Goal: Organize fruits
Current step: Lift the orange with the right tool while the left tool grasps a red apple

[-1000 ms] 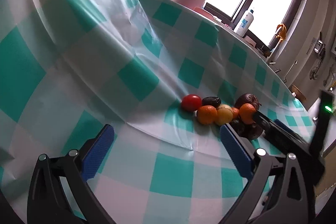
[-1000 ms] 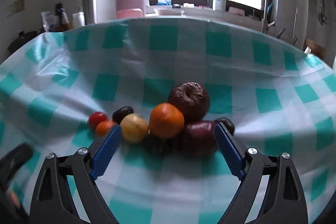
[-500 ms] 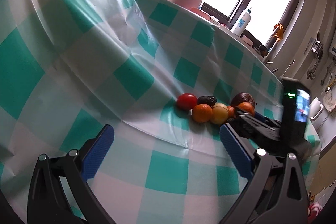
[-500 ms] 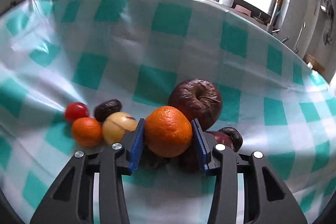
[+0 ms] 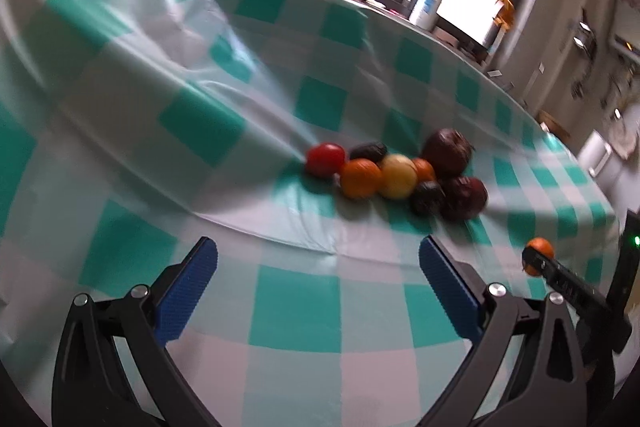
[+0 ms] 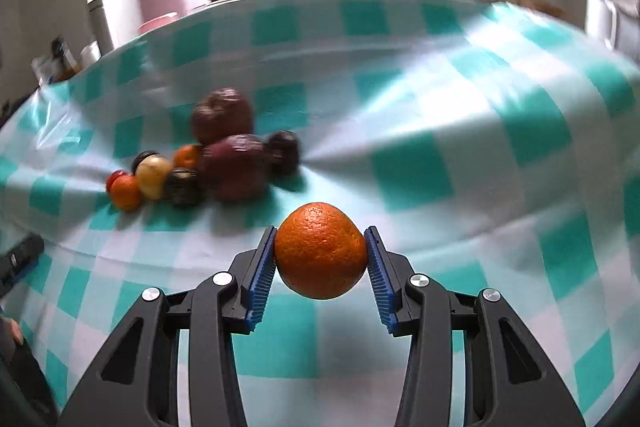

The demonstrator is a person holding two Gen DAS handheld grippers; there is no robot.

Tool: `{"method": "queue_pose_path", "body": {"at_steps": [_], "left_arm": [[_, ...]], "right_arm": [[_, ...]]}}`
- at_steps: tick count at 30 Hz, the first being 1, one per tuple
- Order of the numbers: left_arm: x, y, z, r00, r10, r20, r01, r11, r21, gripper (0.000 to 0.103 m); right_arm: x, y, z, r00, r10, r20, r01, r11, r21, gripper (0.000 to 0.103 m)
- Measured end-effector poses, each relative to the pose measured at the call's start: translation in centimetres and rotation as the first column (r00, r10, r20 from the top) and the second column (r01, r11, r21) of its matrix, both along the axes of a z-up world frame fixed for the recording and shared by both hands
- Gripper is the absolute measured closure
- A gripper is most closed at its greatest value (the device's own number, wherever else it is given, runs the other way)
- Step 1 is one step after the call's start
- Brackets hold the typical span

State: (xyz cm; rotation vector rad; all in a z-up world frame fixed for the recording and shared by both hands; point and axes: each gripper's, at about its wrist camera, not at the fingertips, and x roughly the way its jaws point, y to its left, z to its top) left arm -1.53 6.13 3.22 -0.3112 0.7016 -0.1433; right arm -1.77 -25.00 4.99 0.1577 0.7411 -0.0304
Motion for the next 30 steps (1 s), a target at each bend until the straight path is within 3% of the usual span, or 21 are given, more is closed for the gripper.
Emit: {"method": "queue_pose_path", "body": {"at_steps": [2,7,10,12,17,22,25,30], "left_arm": [[0.0,-0.7,-0.2,0.999,-0.034,-0.002,0.034,0.999,0.013,0.002],[-0.1,-2.3,-0.4,0.994,-0.113,0.000,0.113,0.993,0.043,0.002],[0.1,-3.3,-0.4,0.985,-0.171,-0.006,0.171,0.985,-0.006,0.002],[0.4,-4.3,-0.5,0.980,-0.200,-0.020,0.199,0.980,-0.019,0.002],[2.2,-8.9,-0.9,0.968,-0.241,-0.064,0.246,0.967,0.067,0.010],[5.4,-11.7,-1.5,0.968,-0.225,-0.113,0.234,0.970,0.067,0.020],[6.8,-12.8,-1.2,0.971,-0.218,-0.099,0.223,0.974,0.045,0.020],[8.3,-16.9,-0.6,0.965,-0.256,-0.054,0.260,0.960,0.102,0.020]], "right_arm": [[-0.4,-1.7,-0.4,1.000,-0.020,-0.003,0.021,0.995,0.098,0.059],[-1.0,-3.4,-0.4,0.999,-0.034,0.042,0.024,0.977,0.212,0.059],[-1.3,-4.0,-0.5,0.997,-0.039,0.064,0.020,0.965,0.263,0.059],[-1.2,-4.0,-0.4,0.997,-0.036,0.064,0.018,0.963,0.268,0.059],[-1.4,-3.9,-0.3,0.997,-0.033,0.077,0.011,0.961,0.276,0.059],[-1.3,-3.8,-0.3,0.997,-0.025,0.077,0.003,0.961,0.277,0.059],[-1.3,-3.8,-0.3,0.997,-0.027,0.076,0.005,0.961,0.276,0.059],[-1.6,-4.1,-0.3,0.995,-0.053,0.088,0.026,0.959,0.283,0.059]]}}
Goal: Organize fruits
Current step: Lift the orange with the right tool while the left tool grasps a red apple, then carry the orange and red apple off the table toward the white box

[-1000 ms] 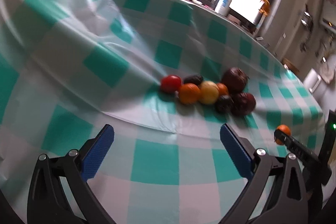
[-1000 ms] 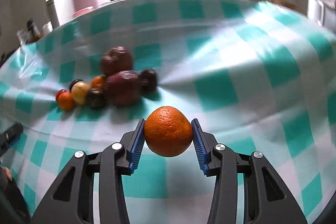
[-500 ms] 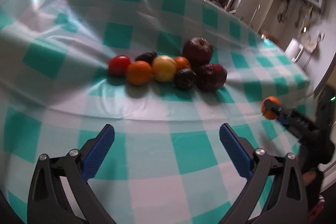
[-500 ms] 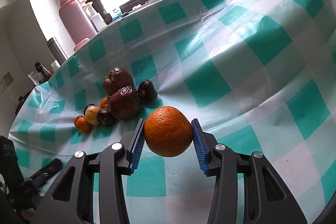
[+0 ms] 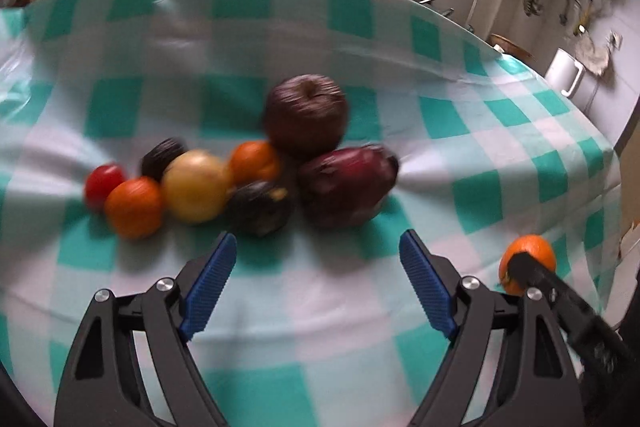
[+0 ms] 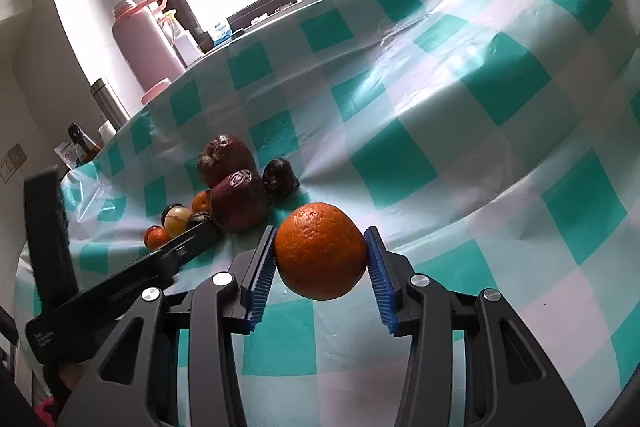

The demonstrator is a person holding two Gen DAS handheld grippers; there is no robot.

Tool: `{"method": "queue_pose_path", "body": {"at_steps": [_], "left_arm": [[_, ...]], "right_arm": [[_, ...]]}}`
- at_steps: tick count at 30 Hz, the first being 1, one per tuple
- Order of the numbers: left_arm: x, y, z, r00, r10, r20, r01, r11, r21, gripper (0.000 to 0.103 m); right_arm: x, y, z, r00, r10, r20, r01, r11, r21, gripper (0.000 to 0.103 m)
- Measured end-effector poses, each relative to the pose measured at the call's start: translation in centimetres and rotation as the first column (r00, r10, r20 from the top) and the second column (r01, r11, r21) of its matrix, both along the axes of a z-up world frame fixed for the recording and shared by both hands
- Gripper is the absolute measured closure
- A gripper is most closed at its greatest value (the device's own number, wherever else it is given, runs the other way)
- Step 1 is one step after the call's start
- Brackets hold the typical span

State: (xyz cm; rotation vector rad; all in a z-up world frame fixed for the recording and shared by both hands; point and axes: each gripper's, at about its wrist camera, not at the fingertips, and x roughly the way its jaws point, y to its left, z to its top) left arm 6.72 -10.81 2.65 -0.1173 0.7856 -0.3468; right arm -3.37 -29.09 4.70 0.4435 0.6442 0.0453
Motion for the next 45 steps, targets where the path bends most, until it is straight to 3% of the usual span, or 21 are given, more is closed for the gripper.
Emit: {"method": "queue_pose_path", "body": {"at_steps": [5,15,18,20,25,36,40,45], "left_arm": [[1.3,-3.4,-0.4,0.999,-0.044,-0.018,0.044,0.999,0.002,0.021],[5.4,-4.8,-1.6,0.993,0.068,-0.101,-0.064,0.997,0.045,0.021],[5.9,-4.8,-1.8,0.989,0.105,-0.109,-0.098,0.993,0.070,0.038],[5.8,-4.2,-1.8,0.990,0.078,-0.116,-0.076,0.997,0.025,0.040],[3.4,-1.8,-1.5,0.995,0.014,-0.100,-0.021,0.997,-0.068,0.041],[-4.1,3.3,-1.2,0.998,0.040,-0.057,-0.043,0.998,-0.055,0.041],[-4.8,4.8,-1.9,0.995,0.033,-0.095,-0.041,0.996,-0.078,0.041],[-5.1,4.4,-1.7,0.997,0.018,-0.075,-0.024,0.997,-0.072,0.041]], "right_arm": [[-0.1,-0.1,0.0,1.000,-0.010,0.009,0.010,1.000,0.004,0.059],[-0.2,-0.2,0.0,1.000,-0.016,0.015,0.016,1.000,0.007,0.059],[-0.2,-0.3,0.0,1.000,-0.017,0.016,0.017,1.000,0.007,0.059],[-0.2,-0.3,0.0,1.000,-0.018,0.017,0.018,1.000,0.009,0.059],[-0.4,-0.3,-0.1,1.000,-0.019,0.024,0.019,1.000,0.013,0.059],[-0.8,-0.5,-0.2,0.999,-0.017,0.043,0.016,1.000,0.025,0.059],[-0.8,-0.5,-0.3,0.999,-0.014,0.042,0.013,1.000,0.027,0.059],[-0.7,-0.4,-0.2,0.999,-0.010,0.037,0.009,1.000,0.026,0.059]]}}
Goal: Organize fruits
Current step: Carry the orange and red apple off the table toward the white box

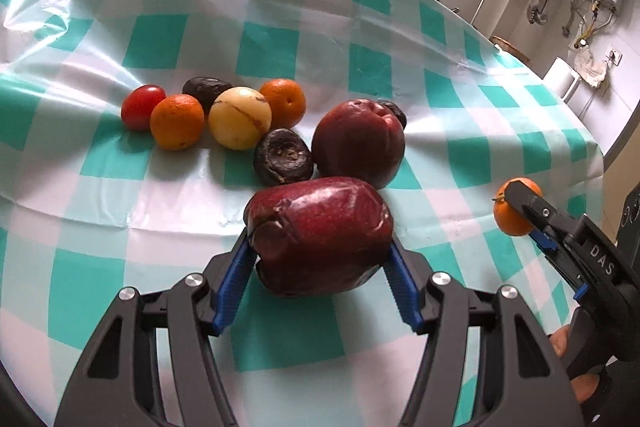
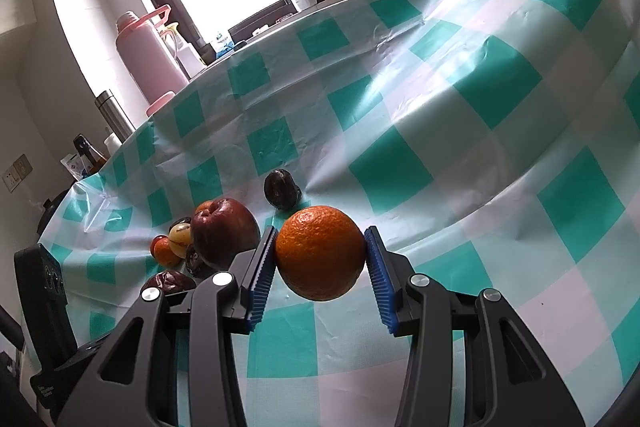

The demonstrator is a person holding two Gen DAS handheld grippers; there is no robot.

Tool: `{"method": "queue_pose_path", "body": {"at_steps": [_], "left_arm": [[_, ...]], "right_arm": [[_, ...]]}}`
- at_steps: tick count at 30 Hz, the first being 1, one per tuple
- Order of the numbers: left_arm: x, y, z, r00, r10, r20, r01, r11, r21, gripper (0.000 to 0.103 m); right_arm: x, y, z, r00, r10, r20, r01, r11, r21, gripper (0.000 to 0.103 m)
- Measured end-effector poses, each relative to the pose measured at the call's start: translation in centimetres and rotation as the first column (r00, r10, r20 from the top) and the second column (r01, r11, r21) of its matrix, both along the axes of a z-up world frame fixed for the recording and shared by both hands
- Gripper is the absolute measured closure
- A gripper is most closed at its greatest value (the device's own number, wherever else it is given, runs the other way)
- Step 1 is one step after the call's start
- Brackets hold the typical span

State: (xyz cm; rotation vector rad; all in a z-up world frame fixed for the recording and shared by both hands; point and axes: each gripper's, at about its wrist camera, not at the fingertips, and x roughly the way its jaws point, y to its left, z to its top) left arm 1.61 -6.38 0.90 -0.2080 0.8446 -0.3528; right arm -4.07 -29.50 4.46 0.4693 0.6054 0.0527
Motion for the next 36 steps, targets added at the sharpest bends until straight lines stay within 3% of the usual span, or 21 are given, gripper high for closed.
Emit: {"method": "queue_pose_path", "body": {"at_steps": [6,16,22,32,36], "left_arm": [[-1.4,0.6,0.2,1.000,-0.002,0.005,0.002,1.000,-0.013,0.041],[-5.5,3.1,1.5,0.995,0.025,0.093,-0.026,1.000,0.015,0.041],[-6.4,4.2,1.6,0.995,0.026,0.093,-0.023,0.999,-0.038,0.041],[-11.1,3.9,1.9,0.993,-0.037,0.110,0.047,0.995,-0.088,0.041],[-13.1,2.3,2.1,0.989,-0.087,0.120,0.096,0.993,-0.067,0.041]], "right_arm": [[-0.5,0.4,0.1,1.000,0.018,-0.003,-0.019,1.000,-0.012,0.059],[-5.2,2.5,0.3,0.998,0.068,-0.010,-0.067,0.998,0.016,0.059],[-6.7,3.1,0.2,0.994,0.106,-0.022,-0.105,0.993,0.050,0.059],[-11.3,3.0,0.7,0.986,0.168,-0.003,-0.168,0.985,0.037,0.059],[-13.3,2.0,0.8,0.986,0.166,0.006,-0.166,0.986,0.029,0.059]]}}
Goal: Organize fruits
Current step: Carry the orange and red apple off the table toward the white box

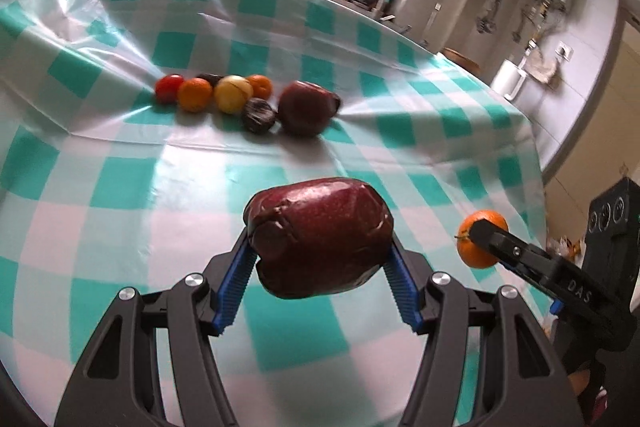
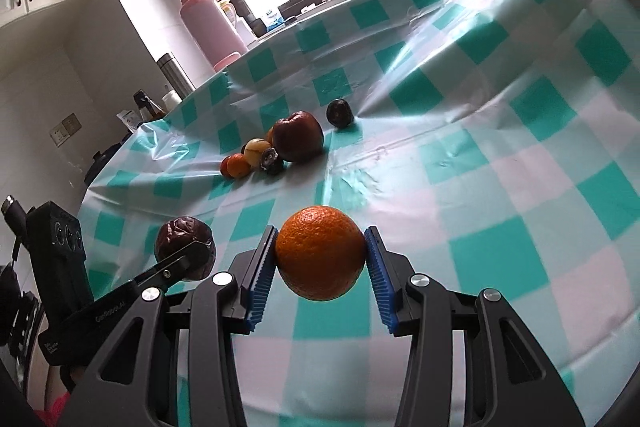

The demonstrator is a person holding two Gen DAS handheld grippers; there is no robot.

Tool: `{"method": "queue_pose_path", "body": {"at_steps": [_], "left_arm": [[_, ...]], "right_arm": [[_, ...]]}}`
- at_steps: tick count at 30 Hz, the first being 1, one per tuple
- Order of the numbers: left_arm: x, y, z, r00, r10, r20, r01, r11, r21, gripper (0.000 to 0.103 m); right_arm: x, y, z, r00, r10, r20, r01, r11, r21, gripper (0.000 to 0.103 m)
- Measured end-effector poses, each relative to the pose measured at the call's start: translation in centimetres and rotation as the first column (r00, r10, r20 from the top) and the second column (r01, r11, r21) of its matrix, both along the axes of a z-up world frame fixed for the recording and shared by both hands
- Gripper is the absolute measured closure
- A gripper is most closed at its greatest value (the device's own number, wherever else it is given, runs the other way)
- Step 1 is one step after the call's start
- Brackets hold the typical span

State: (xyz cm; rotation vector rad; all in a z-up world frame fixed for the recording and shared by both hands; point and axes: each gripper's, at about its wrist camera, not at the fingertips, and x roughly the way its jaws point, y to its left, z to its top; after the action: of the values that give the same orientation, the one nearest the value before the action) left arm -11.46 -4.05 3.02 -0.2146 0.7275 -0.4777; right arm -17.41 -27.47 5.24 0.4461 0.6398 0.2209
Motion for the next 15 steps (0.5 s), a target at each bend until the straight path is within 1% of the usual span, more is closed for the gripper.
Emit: {"method": "queue_pose_path", "body": {"at_steps": [4,7,10,12,15], "left_arm": [[-1.9,-2.3,0.0,0.998,-0.070,0.004,0.070,0.997,0.035,0.041],[-3.6,-4.2,0.0,0.992,-0.127,0.013,0.126,0.990,0.068,0.041],[-5.1,-6.2,-0.1,0.983,-0.184,0.019,0.181,0.978,0.103,0.041],[-6.0,-7.7,-0.3,0.975,-0.222,0.019,0.218,0.967,0.130,0.041],[-7.7,-9.8,-0.3,0.958,-0.286,0.031,0.277,0.946,0.169,0.041]], "right_arm": [[-1.9,-1.2,-0.4,1.000,-0.017,0.007,0.017,0.999,-0.031,0.059],[-3.5,-2.6,-0.8,1.000,-0.029,0.011,0.029,0.999,-0.017,0.059],[-5.3,-4.2,-1.1,0.998,-0.051,0.023,0.051,0.999,-0.011,0.059],[-6.9,-5.4,-1.1,0.997,-0.066,0.048,0.066,0.998,-0.004,0.059],[-8.9,-7.1,-1.0,0.993,-0.094,0.078,0.095,0.995,-0.010,0.059]]}}
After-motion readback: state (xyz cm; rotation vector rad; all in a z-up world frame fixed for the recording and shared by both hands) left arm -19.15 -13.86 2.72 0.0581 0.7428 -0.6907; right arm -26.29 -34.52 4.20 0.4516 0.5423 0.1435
